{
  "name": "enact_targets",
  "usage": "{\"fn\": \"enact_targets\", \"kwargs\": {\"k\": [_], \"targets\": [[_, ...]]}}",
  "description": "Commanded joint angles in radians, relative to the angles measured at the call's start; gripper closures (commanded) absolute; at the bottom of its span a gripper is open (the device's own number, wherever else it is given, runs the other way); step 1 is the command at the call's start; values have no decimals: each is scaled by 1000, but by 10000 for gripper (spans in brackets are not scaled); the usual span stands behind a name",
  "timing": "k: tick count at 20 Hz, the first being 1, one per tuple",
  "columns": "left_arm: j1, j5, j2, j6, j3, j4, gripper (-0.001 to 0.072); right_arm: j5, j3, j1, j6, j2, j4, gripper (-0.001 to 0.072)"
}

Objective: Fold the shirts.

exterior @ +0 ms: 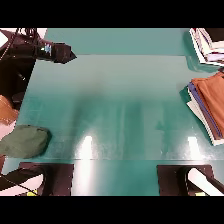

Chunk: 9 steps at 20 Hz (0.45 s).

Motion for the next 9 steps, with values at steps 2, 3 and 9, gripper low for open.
{"fn": "enact_targets", "kwargs": {"k": [2,3,9], "targets": [[0,46,0,0,0,0,681,-69,-1,306,-10,-8,9,688],[0,53,0,0,0,0,681,-68,0,346,-21,-10,6,692],[0,53,0,0,0,0,681,-64,0,428,-22,-9,-24,692]]}}
